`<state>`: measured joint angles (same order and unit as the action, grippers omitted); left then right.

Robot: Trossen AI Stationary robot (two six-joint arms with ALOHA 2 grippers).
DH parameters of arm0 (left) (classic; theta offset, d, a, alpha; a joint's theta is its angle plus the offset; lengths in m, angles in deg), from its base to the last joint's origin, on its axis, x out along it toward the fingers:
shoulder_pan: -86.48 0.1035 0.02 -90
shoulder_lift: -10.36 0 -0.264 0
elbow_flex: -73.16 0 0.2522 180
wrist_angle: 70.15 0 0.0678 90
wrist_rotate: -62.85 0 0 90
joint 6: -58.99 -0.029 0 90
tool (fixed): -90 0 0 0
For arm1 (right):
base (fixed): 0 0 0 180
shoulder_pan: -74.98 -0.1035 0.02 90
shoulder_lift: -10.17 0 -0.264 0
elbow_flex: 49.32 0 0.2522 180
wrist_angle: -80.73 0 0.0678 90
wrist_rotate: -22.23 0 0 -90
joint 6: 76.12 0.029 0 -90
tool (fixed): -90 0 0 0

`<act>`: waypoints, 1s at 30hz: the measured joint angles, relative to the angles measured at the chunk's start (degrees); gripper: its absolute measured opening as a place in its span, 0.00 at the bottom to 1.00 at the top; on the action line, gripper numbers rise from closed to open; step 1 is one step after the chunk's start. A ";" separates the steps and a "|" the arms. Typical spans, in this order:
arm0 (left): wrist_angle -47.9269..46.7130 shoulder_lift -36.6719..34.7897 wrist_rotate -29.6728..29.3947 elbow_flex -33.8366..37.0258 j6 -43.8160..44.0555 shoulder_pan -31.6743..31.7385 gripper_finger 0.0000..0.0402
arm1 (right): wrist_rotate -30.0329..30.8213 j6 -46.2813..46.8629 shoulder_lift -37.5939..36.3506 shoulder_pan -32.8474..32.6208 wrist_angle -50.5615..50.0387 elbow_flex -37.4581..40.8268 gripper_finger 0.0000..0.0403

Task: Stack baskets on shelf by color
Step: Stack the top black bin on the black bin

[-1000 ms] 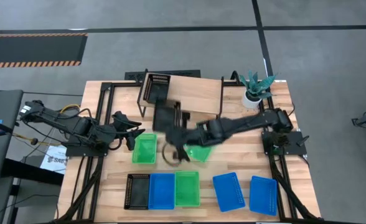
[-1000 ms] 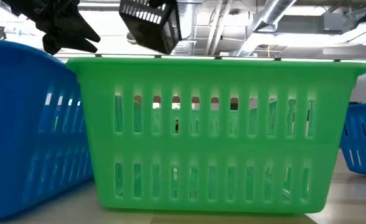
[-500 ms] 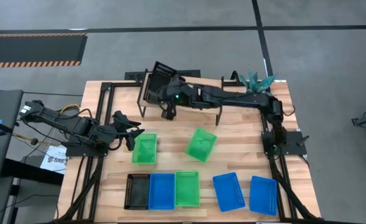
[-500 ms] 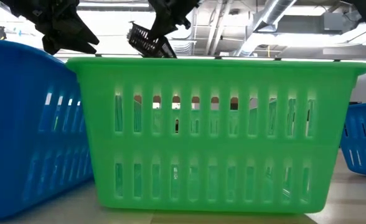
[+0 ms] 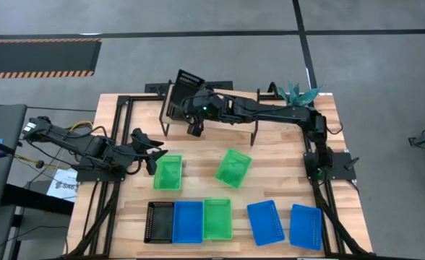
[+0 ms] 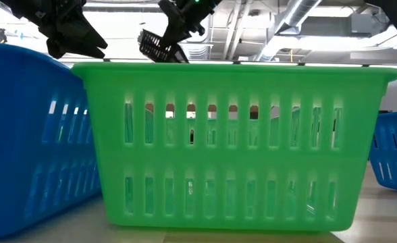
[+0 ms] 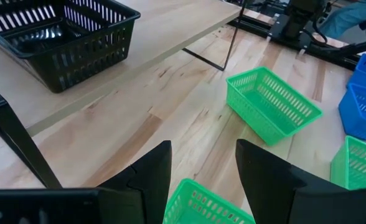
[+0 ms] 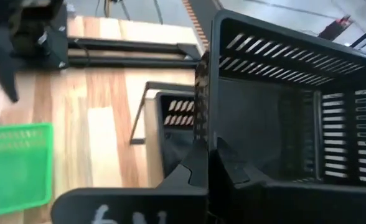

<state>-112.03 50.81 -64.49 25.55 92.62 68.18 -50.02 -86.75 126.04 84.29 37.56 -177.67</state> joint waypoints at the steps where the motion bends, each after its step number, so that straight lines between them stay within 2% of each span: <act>1: 0.00 0.00 0.00 0.00 -0.13 0.00 0.42 | 0.06 0.00 0.39 0.18 0.67 -0.14 0.03; 12: -0.04 0.00 0.00 0.00 -0.18 0.01 0.42 | -0.51 -0.74 3.36 1.15 -0.01 0.07 0.05; 26: -0.02 0.00 0.02 0.00 -0.10 -0.01 0.42 | -1.28 -3.44 3.43 0.39 -1.61 -0.01 0.06; 30: -0.02 0.00 0.02 0.00 -0.07 0.01 0.42 | -1.36 -3.45 3.43 0.46 -1.94 0.00 0.09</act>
<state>-112.06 50.81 -64.47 25.55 92.55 68.20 -51.38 -90.20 129.47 84.75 35.62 -177.67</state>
